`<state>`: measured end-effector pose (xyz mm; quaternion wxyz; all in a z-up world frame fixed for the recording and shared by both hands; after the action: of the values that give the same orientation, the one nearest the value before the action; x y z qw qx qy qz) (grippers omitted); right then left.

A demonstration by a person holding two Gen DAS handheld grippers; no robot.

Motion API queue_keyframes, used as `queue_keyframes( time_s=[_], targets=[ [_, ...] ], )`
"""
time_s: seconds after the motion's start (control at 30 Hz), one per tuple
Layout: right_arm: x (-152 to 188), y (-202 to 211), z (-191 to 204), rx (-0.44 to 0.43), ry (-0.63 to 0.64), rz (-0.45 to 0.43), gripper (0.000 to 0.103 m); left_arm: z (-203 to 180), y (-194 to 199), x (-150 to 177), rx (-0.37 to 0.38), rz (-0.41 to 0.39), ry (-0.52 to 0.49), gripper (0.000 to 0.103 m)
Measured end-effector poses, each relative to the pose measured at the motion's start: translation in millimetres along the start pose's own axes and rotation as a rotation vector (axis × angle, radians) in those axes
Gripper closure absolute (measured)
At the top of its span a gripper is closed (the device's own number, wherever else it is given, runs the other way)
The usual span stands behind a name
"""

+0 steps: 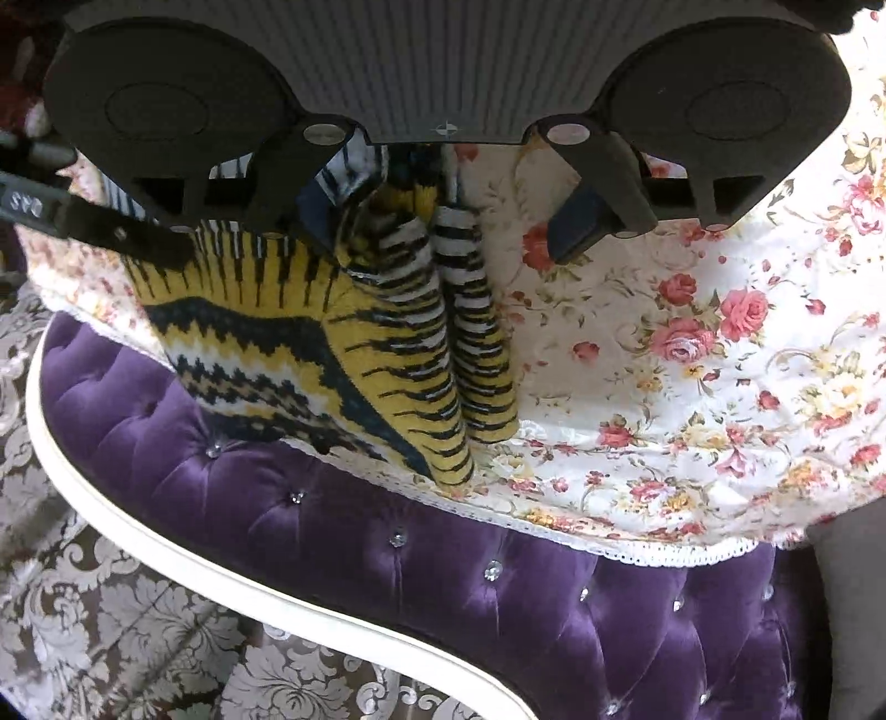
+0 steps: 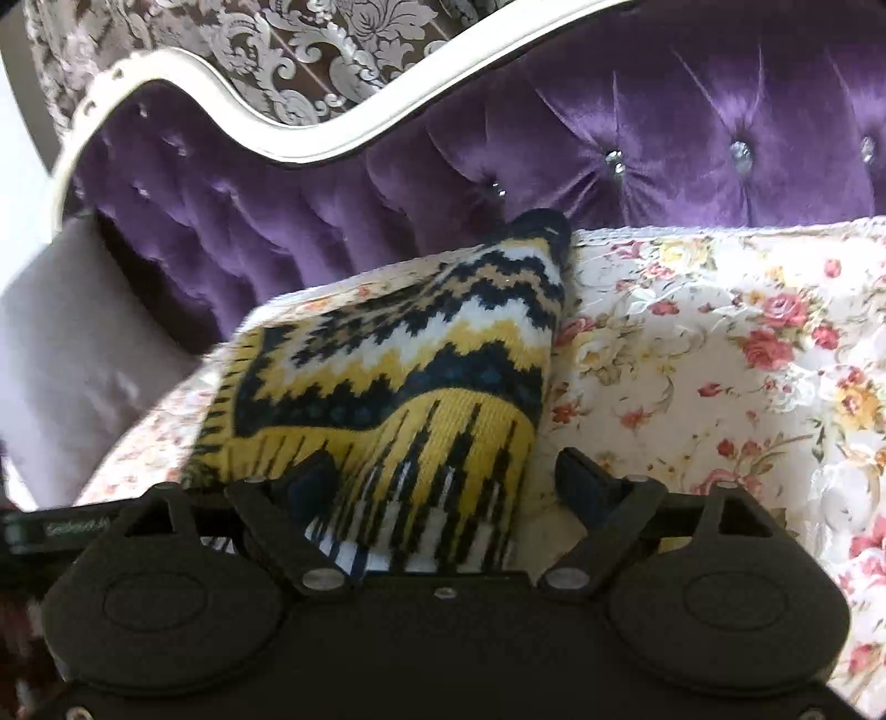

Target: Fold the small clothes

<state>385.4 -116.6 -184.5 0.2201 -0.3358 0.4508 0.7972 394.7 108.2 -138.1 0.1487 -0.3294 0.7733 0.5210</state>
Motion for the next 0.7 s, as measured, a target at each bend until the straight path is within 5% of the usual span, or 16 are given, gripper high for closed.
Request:
queue_keyframes(
  time_s=[0.1,0.3,0.37,0.4,0.5,0.7],
  targets=[
    [1.8,1.2,3.1,-0.089,-0.021,-0.018,0.003,0.1,0.6,-2.0,-0.002,0.008,0.009,0.024],
    [-4.5,-1.6,4.4,-0.28,-0.161,-0.106,0.005,-2.2,-4.9,-1.2,-0.001,0.002,0.007,0.022],
    [-5.3,-3.8,2.3,-0.316,-0.208,-0.106,0.034,-2.3,-6.6,-2.1,0.046,0.016,0.031,0.022],
    [-2.0,-6.3,-3.0,-0.306,-0.247,-0.089,0.053,-2.6,-7.0,-2.0,0.083,0.029,0.05,0.024],
    [-4.5,1.0,3.9,-0.236,-0.171,-0.077,0.055,-8.4,-5.0,5.2,0.171,0.086,0.096,0.045],
    [-14.0,45.0,32.6,-0.044,0.07,0.019,0.056,-39.4,8.6,49.5,0.233,0.171,0.089,0.045]
  ],
)
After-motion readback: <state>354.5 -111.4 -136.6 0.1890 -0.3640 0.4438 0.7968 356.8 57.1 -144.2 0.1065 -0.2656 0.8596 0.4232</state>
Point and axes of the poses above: each gripper's, at about its wrist camera, not at the fingertips, and y roughly against the way its jaws point, z to its left, x to its underside, the point moved 10 cm from there along -y, roughly the way its jaws point, and after that the axes turned 15 degrees about y, right-handed, at the moved point
